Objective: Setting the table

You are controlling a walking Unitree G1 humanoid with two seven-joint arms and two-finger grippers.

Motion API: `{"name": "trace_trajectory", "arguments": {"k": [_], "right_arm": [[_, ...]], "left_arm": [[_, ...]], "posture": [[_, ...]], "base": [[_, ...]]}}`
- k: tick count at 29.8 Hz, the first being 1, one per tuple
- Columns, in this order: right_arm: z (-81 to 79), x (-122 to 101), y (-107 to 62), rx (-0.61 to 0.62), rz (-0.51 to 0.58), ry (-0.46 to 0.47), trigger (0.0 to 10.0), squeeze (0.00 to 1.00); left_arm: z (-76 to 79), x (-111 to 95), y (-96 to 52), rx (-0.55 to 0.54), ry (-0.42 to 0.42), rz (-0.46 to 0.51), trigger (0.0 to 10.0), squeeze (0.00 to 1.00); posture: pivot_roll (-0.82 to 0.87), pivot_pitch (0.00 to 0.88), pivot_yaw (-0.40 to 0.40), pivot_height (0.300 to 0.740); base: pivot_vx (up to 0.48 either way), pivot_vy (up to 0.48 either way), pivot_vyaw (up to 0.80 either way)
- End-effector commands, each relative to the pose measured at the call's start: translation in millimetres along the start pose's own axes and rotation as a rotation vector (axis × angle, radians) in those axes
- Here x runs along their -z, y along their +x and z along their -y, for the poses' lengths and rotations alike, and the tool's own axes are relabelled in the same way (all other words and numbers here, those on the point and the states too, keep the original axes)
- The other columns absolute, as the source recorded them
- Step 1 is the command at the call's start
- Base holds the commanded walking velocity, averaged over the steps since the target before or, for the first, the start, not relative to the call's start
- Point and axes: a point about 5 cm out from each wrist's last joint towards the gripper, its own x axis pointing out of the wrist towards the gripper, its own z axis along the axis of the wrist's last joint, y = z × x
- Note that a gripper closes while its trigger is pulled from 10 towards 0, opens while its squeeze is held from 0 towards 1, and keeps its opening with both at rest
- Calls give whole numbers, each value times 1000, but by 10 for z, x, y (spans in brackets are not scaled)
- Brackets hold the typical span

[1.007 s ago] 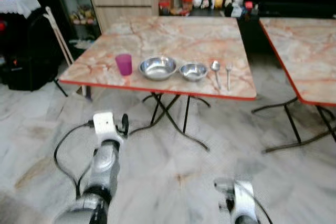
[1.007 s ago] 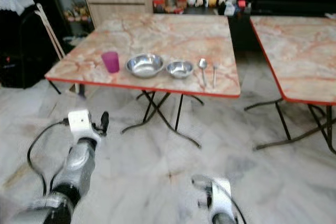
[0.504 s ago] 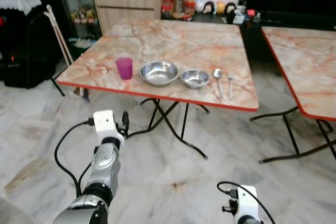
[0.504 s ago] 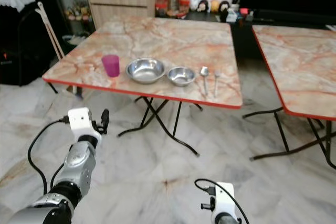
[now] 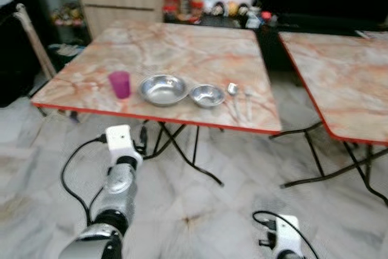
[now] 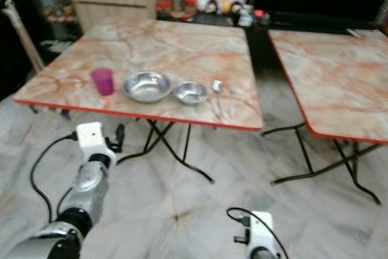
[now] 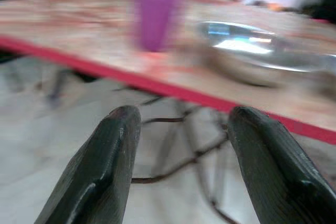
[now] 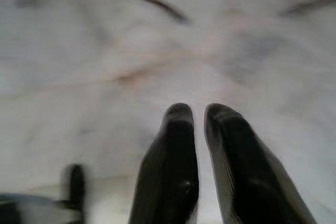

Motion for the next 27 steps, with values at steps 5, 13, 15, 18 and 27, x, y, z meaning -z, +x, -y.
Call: {"name": "trace_trajectory", "arguments": {"k": [5, 13, 15, 18, 27], "right_arm": [[125, 30, -23, 29, -8, -28, 10000, 0], [120, 31, -23, 30, -6, -14, 10000, 0], [133, 33, -25, 35, -6, 0, 10000, 0], [138, 32, -25, 37, -5, 2, 10000, 0], [139, 52, -27, 46, -20, 14, 10000, 0]], "left_arm": [[122, -27, 19, 17, -24, 14, 10000, 0], [119, -47, 34, 16, -27, 18, 10000, 0], [128, -56, 39, 18, -29, 22, 10000, 0], [134, -62, 41, 19, -28, 25, 10000, 0], [139, -83, 54, 33, -30, 30, 10000, 0]], "posture": [[48, 0, -38, 740], [47, 0, -38, 740], [48, 0, -38, 740], [48, 0, -37, 740], [49, 0, -36, 740]], "base": [[283, 0, 253], [285, 0, 753], [283, 0, 0], [284, 0, 0], [283, 0, 0]]}}
